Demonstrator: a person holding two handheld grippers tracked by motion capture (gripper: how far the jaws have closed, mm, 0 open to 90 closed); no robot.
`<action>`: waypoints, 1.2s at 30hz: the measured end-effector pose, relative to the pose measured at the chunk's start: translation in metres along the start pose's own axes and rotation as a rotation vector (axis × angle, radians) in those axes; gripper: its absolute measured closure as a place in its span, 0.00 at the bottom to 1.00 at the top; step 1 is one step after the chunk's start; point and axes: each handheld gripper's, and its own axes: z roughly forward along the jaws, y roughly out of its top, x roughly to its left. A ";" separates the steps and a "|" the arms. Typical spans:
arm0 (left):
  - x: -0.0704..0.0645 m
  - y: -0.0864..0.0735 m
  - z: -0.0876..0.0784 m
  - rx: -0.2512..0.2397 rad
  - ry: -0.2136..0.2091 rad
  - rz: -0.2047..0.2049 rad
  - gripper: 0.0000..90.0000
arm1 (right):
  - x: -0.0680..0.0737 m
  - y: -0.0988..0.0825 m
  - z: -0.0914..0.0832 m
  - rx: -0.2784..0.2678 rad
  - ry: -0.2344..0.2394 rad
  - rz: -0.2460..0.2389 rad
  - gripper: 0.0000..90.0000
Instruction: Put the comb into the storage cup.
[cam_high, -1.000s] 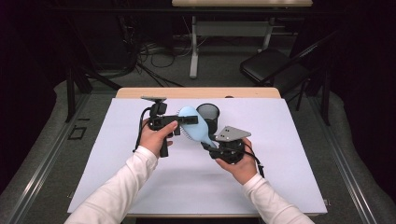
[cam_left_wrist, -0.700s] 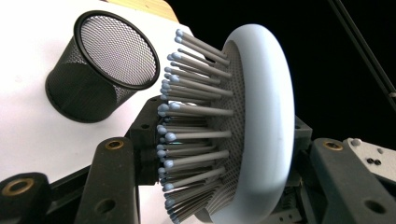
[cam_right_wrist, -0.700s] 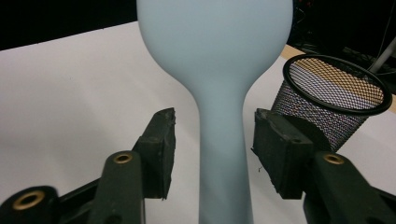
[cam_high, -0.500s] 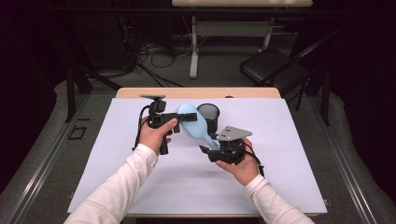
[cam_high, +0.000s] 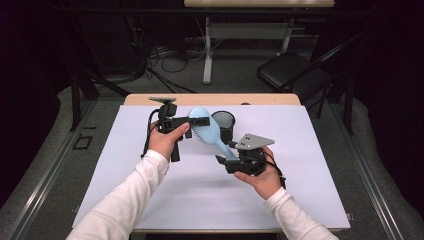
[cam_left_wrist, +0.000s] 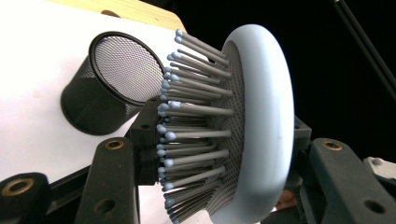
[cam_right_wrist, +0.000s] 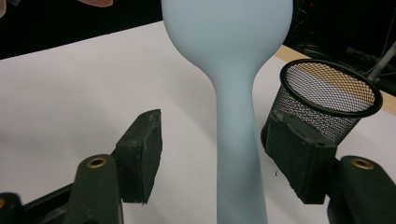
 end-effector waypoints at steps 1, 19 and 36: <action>0.000 0.000 0.000 -0.004 0.003 -0.001 0.53 | 0.000 0.000 0.000 0.000 0.000 0.000 0.39; -0.004 0.016 -0.007 -0.035 0.025 -0.001 0.53 | -0.004 0.000 -0.006 0.020 0.008 0.033 0.25; -0.008 0.030 -0.013 -0.072 0.070 0.027 0.53 | -0.007 0.001 -0.008 0.029 -0.030 0.089 0.00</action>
